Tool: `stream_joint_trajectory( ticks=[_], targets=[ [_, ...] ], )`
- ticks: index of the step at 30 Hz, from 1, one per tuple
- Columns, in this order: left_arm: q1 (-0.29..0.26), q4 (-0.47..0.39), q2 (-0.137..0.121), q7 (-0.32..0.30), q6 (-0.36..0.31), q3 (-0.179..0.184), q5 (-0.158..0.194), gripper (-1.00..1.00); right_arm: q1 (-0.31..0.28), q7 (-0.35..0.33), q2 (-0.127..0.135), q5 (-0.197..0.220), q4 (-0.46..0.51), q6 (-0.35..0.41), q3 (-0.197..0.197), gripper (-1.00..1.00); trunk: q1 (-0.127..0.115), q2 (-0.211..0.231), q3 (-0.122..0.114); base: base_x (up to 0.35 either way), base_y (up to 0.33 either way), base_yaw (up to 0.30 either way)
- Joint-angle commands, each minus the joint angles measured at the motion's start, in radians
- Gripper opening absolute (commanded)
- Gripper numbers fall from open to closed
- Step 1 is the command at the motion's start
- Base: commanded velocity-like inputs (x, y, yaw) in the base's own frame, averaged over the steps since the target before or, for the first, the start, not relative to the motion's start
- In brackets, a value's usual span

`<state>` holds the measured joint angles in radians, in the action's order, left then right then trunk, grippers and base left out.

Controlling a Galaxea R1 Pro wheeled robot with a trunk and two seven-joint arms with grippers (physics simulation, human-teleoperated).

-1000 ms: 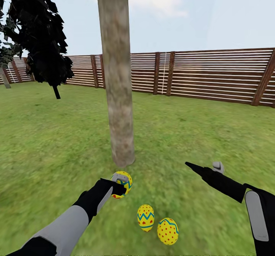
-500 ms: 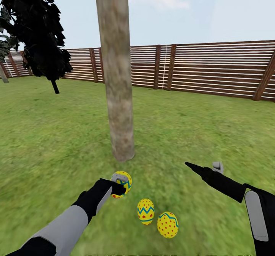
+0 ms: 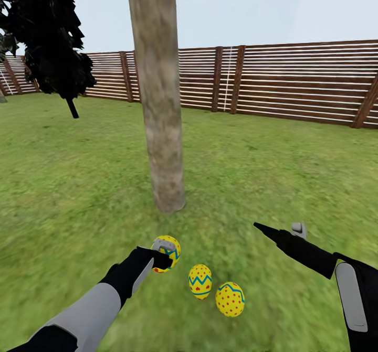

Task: Take the three Easter eggs out of the wicker basket on the lawn in the garden, then place them on the lawn next to a single tree (choose any tree) so that all three eggs are next to the same tree and none are left in the basket.

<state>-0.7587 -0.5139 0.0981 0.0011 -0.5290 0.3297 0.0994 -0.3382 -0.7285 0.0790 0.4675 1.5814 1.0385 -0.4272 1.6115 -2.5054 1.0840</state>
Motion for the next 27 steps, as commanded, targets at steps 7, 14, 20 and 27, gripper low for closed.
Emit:
stream_joint_trajectory(
  ticks=[7, 14, 20, 27],
  targets=[
    [-0.001, -0.001, -0.001, 0.007, -0.006, 0.006, 0.002, -1.00, -0.001, -0.004, -0.002, -0.004, 0.000, 0.005, 0.001, 1.00, 0.003, -0.002, 0.028, 0.000, 0.000, 0.000],
    [-0.001, -0.002, -0.002, 0.008, -0.005, 0.006, 0.002, -1.00, -0.001, -0.003, -0.004, -0.004, 0.000, 0.006, 0.012, 1.00, 0.006, -0.004, 0.055, 0.000, 0.000, 0.000],
    [-0.001, -0.002, -0.002, 0.008, -0.005, 0.006, 0.002, -1.00, -0.001, -0.003, -0.005, -0.003, 0.001, 0.005, 0.015, 1.00, 0.009, -0.005, 0.078, 0.000, 0.000, 0.000],
    [0.000, -0.001, -0.003, 0.008, -0.004, 0.005, 0.002, -1.00, -0.001, -0.004, -0.005, -0.003, 0.001, 0.005, 0.016, 1.00, 0.012, -0.007, 0.105, 0.000, 0.000, 0.000]
  ],
)
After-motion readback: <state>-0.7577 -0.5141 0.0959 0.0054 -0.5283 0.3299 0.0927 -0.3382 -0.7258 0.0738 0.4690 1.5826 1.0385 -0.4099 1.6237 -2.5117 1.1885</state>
